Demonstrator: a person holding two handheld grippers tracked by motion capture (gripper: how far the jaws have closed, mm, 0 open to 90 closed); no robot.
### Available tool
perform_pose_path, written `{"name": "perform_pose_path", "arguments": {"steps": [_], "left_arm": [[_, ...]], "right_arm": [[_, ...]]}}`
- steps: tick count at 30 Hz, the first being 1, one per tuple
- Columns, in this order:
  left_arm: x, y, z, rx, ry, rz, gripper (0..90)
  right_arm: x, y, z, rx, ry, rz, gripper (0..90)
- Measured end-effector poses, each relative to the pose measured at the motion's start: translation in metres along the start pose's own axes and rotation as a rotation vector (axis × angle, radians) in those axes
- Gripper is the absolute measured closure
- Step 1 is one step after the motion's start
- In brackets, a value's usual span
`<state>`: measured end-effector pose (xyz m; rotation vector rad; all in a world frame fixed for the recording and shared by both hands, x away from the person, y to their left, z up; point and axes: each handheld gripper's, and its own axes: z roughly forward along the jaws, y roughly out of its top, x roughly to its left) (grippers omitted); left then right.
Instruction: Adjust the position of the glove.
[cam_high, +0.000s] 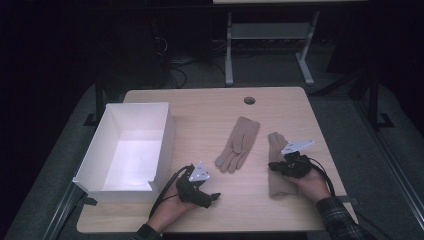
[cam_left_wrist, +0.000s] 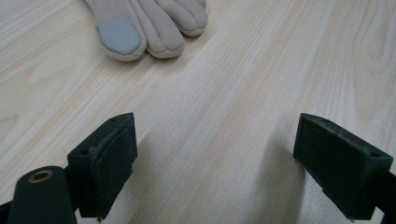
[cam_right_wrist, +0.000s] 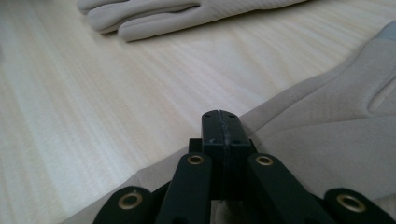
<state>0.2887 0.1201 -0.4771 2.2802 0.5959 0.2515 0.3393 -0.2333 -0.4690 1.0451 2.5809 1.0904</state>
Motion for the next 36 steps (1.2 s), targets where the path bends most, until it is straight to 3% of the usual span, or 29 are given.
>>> {"name": "perform_pose_path", "arguments": {"steps": [23,29,36], "left_arm": [[-0.001,0.0,0.0,-0.005,0.004,-0.004,12.9],[-0.001,0.0,0.0,-0.006,0.005,-0.005,12.9],[-0.001,0.0,0.0,-0.006,0.006,-0.005,12.9]], "right_arm": [[0.05,-0.011,-0.005,0.033,0.091,-0.074,90.0],[0.051,-0.01,-0.005,0.037,0.096,-0.071,89.8],[0.045,-0.005,-0.022,-0.026,0.085,-0.053,75.4]]}}
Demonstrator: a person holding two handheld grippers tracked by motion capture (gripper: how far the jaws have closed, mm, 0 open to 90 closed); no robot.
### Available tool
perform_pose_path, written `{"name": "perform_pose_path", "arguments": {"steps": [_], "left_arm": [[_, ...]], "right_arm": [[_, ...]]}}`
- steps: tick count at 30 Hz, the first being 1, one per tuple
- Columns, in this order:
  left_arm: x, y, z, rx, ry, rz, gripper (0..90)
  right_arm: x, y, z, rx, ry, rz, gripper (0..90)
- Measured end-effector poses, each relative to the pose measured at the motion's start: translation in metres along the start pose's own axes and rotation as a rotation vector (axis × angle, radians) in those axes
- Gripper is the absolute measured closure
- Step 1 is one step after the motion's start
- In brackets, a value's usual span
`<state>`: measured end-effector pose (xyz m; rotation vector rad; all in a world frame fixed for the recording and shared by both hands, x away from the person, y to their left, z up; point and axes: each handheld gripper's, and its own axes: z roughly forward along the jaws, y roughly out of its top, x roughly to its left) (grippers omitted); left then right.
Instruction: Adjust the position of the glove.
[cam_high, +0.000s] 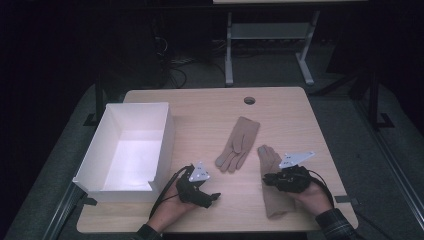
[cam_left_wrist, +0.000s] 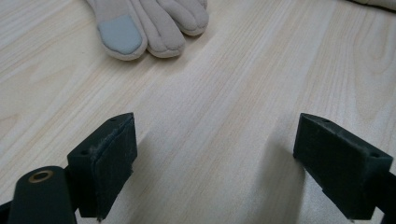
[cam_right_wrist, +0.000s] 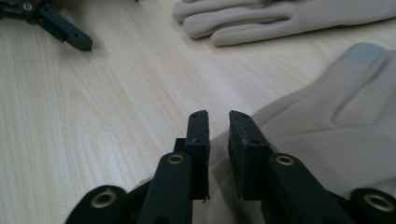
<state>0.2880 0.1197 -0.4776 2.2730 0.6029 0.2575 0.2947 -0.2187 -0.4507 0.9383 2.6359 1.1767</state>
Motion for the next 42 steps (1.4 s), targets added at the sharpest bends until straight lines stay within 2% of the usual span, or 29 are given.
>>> {"name": "perform_pose_path", "arguments": {"steps": [4,6,9,11,14,17,19,24,30,34,35,40,42], "left_arm": [[0.0,0.0,0.0,-0.001,0.004,0.006,12.9],[0.0,0.0,0.0,0.0,0.003,0.003,12.9],[-0.001,0.0,0.0,0.0,0.0,-0.006,12.9],[-0.001,0.0,0.0,-0.001,0.0,-0.009,12.9],[-0.001,0.0,0.0,0.0,0.005,-0.012,12.9],[-0.002,0.001,0.001,0.0,0.01,-0.018,12.6],[-0.002,0.001,0.001,0.001,0.012,-0.02,12.6],[-0.002,0.001,0.001,0.0,0.012,-0.022,12.6],[-0.002,0.001,0.001,-0.002,0.012,-0.025,12.6],[-0.002,0.001,0.002,-0.005,0.013,-0.025,12.7],[-0.002,0.002,0.002,0.002,0.013,-0.025,12.9],[0.0,0.008,0.0,0.039,0.004,-0.06,13.7],[0.002,0.012,-0.002,0.024,0.003,-0.067,14.2]], "right_arm": [[-0.01,-0.007,-0.01,-0.007,-0.047,0.021,65.3],[-0.015,-0.012,-0.016,-0.018,-0.07,0.05,59.3],[-0.023,-0.02,-0.023,-0.039,-0.117,0.056,49.8],[-0.03,-0.028,-0.029,-0.047,-0.151,0.088,43.9],[-0.04,-0.039,-0.035,-0.065,-0.199,0.109,35.9],[-0.05,-0.047,-0.038,-0.077,-0.25,0.134,26.9],[-0.055,-0.049,-0.037,-0.082,-0.273,0.143,24.0],[-0.063,-0.055,-0.032,-0.058,-0.324,0.174,15.7],[-0.067,-0.058,-0.03,-0.054,-0.343,0.201,13.9],[-0.066,-0.058,-0.028,-0.054,-0.34,0.198,11.0],[-0.065,-0.057,-0.025,-0.042,-0.343,0.17,10.2],[-0.065,-0.057,-0.025,-0.043,-0.343,0.172,10.2],[-0.065,-0.057,-0.025,-0.043,-0.343,0.172,10.1]]}}
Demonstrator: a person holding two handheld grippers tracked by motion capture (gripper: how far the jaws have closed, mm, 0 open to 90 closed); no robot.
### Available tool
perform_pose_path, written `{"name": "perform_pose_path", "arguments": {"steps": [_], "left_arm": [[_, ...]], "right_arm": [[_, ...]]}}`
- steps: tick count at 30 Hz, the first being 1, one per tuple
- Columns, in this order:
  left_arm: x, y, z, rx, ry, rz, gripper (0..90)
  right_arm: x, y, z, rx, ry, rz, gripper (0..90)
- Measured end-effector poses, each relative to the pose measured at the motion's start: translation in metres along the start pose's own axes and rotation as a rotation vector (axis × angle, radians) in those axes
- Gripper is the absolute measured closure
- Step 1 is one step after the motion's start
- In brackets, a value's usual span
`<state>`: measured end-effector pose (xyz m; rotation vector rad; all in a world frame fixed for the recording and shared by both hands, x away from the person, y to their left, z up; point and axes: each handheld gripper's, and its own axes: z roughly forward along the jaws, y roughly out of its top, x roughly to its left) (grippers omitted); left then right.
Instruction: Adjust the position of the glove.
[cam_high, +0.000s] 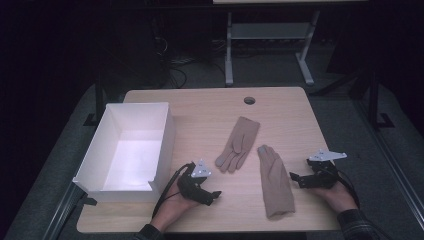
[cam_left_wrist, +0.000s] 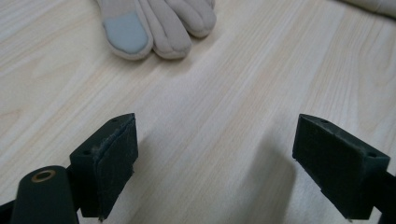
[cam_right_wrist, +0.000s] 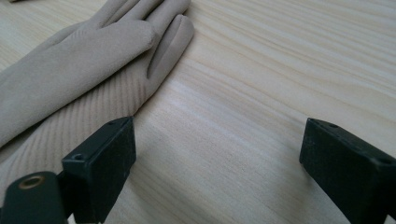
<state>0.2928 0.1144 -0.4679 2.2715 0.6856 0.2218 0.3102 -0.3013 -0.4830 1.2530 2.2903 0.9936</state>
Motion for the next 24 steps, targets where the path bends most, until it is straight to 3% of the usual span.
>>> {"name": "perform_pose_path", "arguments": {"steps": [2,6,9,12,21,24], "left_arm": [[0.0,0.005,-0.002,-0.017,-0.002,-0.01,15.7],[0.001,0.016,-0.002,-0.05,0.006,-0.017,27.3],[0.002,0.025,0.001,-0.062,0.048,0.007,40.0],[0.005,0.035,0.005,-0.051,0.067,-0.003,55.5],[0.019,0.06,0.014,-0.062,-0.009,-0.049,88.3],[0.021,0.068,0.02,-0.066,-0.033,-0.05,89.6]], "right_arm": [[0.0,0.0,0.0,-0.001,-0.001,-0.002,10.1],[0.0,0.0,0.0,-0.001,-0.001,-0.002,10.2],[0.0,0.0,0.0,-0.001,-0.002,-0.002,10.2],[0.0,0.0,0.0,-0.001,-0.002,-0.002,10.2],[0.0,0.0,0.0,-0.001,-0.001,-0.002,10.2],[0.0,0.0,0.0,-0.001,-0.002,-0.002,10.2]]}}
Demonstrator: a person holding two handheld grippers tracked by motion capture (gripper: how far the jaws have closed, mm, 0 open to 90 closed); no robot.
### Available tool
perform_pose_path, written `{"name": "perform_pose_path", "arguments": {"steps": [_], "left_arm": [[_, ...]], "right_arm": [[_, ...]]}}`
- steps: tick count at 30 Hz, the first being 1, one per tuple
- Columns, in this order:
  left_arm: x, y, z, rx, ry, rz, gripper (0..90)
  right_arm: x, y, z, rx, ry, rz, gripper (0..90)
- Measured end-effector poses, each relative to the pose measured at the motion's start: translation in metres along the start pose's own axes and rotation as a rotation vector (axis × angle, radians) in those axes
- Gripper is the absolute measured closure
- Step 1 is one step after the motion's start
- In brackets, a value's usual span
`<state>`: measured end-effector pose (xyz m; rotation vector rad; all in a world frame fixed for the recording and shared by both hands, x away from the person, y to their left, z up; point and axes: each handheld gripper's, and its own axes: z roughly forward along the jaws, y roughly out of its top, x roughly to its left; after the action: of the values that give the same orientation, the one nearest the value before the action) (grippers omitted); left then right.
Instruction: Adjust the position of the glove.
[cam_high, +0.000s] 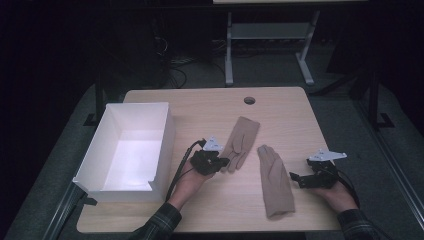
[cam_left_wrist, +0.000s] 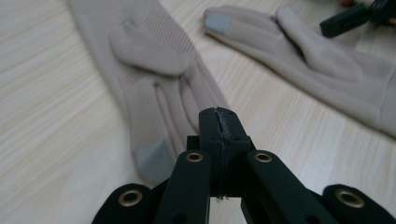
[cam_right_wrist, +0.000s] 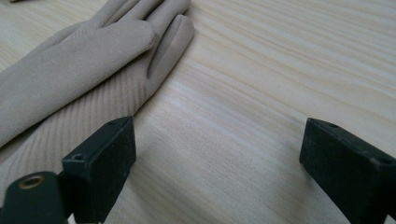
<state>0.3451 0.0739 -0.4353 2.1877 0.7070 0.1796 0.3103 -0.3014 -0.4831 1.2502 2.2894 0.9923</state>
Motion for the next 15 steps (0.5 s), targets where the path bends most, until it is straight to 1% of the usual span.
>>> {"name": "perform_pose_path", "arguments": {"steps": [1,2,4,7,8,9,10,12,15], "left_arm": [[0.0,0.0,0.0,0.0,0.0,0.0,89.6],[0.001,0.006,0.007,0.004,-0.008,0.006,89.7],[0.001,0.011,0.014,0.001,-0.013,0.008,89.7],[0.0,0.019,0.025,0.012,-0.015,0.023,89.6],[0.001,0.021,0.027,0.011,-0.015,0.024,89.7],[0.0,0.024,0.031,0.008,-0.017,0.016,89.7],[0.001,0.027,0.034,0.011,-0.018,0.023,89.7],[0.002,0.032,0.039,0.007,-0.014,0.021,89.7],[0.005,0.042,0.047,0.01,-0.004,0.032,89.7]], "right_arm": [[0.0,0.0,0.0,0.0,0.0,0.0,10.2],[0.0,0.0,0.0,0.0,0.0,0.001,10.2],[0.0,0.0,0.0,0.003,0.002,0.005,10.2],[0.0,0.0,0.0,0.003,0.002,0.005,10.2],[0.0,0.0,0.0,0.002,0.002,0.005,10.3],[0.0,0.0,0.0,0.003,0.002,0.005,10.2],[0.0,0.0,0.0,0.002,0.002,0.005,10.2],[0.001,0.0,0.0,0.004,0.002,0.009,10.2],[0.001,0.0,0.0,0.005,0.004,0.007,10.2]]}}
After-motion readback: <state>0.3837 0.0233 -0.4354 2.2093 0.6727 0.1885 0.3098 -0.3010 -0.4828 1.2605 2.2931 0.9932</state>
